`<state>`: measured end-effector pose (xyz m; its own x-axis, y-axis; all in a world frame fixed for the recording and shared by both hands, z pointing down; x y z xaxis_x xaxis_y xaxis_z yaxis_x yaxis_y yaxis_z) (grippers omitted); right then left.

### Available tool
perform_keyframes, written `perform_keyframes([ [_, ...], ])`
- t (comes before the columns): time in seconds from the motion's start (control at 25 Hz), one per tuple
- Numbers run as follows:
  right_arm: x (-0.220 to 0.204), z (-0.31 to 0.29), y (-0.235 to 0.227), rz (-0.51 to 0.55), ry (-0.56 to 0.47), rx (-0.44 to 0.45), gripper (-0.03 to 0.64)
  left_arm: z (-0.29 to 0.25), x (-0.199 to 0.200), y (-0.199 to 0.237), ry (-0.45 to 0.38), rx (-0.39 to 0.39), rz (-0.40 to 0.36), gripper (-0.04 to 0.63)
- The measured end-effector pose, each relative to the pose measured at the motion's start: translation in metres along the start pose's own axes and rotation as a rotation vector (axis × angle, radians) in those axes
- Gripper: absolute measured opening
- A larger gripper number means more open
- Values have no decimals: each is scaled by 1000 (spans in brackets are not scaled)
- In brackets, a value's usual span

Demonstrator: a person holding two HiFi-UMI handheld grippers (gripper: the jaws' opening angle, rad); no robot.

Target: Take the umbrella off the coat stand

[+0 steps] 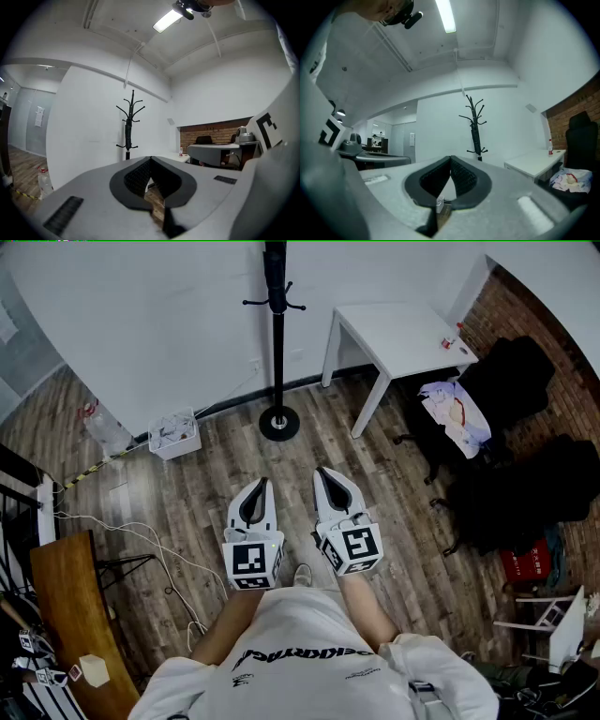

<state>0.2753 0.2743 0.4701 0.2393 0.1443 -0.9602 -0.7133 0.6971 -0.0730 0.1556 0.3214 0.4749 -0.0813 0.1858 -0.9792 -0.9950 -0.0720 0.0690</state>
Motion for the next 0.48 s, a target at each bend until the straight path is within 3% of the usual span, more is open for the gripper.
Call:
perform_keyframes([
  [0.2,-4,1,-28,-19,5,25,-7,-18,-13,-23,5,5,3,-3],
  [0.36,-16,8,-41,-62,18,28,-6,-21,-30,-42,38,-22,93,-3],
  [0.48,-27,9,-44,-52,25,37,-6,-19,-41,-45,54,-16,79,-3],
])
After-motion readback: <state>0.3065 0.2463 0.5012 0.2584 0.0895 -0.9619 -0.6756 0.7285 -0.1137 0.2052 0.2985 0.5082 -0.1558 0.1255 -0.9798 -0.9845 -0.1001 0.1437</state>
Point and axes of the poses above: the fingertips, and each gripper's own axes: z backward along the fingers, y to its left, x out of its top, the point moved 4 cm from there along z, backward along the fingers, and after that the axes turned 14 degrees about -y, right-handed, at the moved point
